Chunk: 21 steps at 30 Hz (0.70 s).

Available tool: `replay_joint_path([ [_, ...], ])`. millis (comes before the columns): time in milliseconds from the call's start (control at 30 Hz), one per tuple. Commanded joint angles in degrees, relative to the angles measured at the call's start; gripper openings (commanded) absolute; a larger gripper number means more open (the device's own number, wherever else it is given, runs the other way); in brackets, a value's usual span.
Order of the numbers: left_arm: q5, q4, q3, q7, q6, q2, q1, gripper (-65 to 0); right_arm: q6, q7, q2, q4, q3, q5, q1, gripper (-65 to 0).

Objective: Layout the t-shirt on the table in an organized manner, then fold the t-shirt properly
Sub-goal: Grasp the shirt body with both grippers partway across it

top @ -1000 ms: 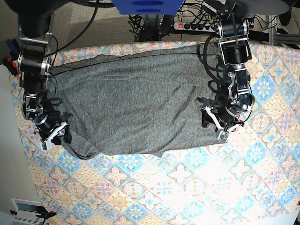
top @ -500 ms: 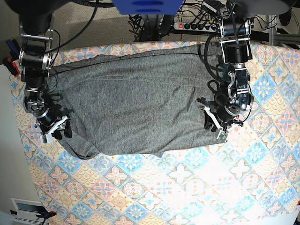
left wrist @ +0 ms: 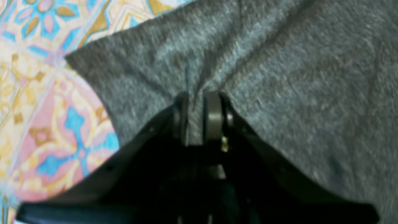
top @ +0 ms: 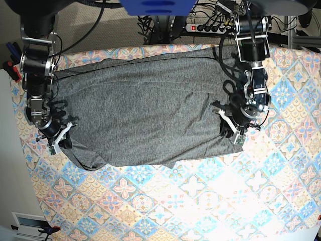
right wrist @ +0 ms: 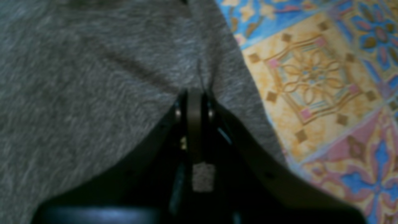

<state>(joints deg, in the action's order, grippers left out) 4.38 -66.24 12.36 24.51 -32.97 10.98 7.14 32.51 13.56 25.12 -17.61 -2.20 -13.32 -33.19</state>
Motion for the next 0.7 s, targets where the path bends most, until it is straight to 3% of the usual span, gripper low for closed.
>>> replay_joint_path([
  [0, 3.0, -1.1, -0.2, 6.7, -1.4, 0.1, -2.8, -57.6, -1.5, -3.5, 1.2, 0.0, 0.0, -1.9, -0.6, -65.0],
  [233, 3.0, -12.4, 0.4, 6.8, -1.4, 0.1, -9.1, -58.5, -1.5, -3.2, 1.4, -0.2, -0.7, -1.7, 2.0, -65.0],
  [367, 2.9, -12.6, 3.9, 6.9, -1.4, 0.0, -9.5, -58.5, -1.5, -3.2, 1.3, -0.9, -6.7, -1.8, 2.6, -65.0],
  [533, 3.0, -12.6, 6.0, 6.9, -1.5, 0.0, -9.6, -58.5, -1.5, -3.8, 1.2, -8.9, -14.6, -1.9, 9.1, -65.0],
  [667, 3.0, -12.5, 5.9, 6.9, -1.5, 0.1, -9.5, -58.4, -1.5, -8.5, 1.2, -20.2, -17.8, -2.0, 15.4, -65.0],
])
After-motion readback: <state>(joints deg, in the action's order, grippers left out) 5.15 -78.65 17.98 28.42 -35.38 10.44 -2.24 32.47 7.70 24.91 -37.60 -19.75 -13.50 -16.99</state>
